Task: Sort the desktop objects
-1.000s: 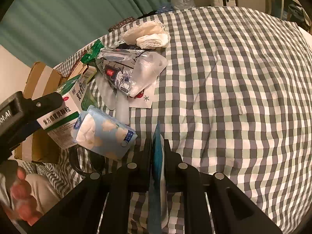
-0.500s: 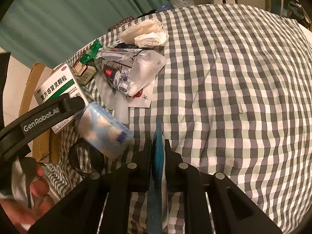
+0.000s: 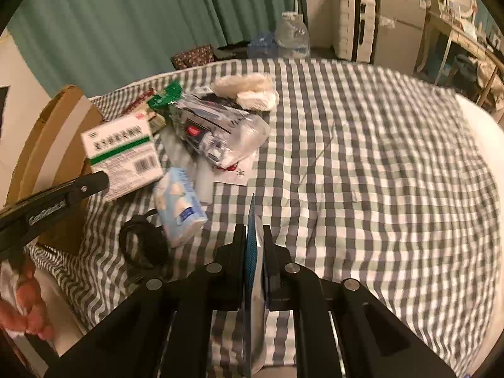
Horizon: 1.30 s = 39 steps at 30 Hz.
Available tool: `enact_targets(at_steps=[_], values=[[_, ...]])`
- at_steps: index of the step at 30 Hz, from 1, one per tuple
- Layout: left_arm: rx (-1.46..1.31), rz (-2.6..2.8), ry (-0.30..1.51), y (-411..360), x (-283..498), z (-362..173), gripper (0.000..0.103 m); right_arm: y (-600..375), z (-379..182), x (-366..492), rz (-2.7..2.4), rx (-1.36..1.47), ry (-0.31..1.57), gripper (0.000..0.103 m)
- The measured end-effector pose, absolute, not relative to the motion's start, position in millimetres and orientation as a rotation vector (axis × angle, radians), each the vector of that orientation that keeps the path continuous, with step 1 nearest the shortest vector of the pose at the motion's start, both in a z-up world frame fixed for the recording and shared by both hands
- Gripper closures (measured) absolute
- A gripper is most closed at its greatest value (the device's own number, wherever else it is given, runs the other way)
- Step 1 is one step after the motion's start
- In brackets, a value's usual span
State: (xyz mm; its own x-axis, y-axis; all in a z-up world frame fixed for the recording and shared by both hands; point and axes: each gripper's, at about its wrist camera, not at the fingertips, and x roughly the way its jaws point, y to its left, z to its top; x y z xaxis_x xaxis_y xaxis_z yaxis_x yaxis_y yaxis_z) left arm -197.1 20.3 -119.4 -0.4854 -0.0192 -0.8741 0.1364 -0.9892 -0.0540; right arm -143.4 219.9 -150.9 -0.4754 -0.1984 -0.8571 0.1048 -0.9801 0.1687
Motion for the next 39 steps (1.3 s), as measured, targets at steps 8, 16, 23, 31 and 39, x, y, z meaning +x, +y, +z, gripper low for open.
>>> enact_targets(at_steps=[8, 16, 23, 31, 39], values=[[1.508, -2.605, 0.263, 18, -179, -107, 0.008, 216, -147, -129, -2.542, 1.498, -0.143, 0.094], [1.558, -2.574, 0.348, 18, -201, -105, 0.007, 220, -158, -130, -2.509, 1.503, -0.193, 0.094], [1.550, -2.375, 0.283, 7, -217, -139, 0.006, 227, -163, -133, -2.467, 1.494, -0.266, 0.094], [1.499, -2.512, 0.181, 23, -219, -135, 0.035, 226, -167, -135, -2.444, 1.503, -0.277, 0.094], [1.570, -2.498, 0.213, 20, -216, -129, 0.024, 221, -167, -135, -2.464, 1.515, -0.221, 0.094]])
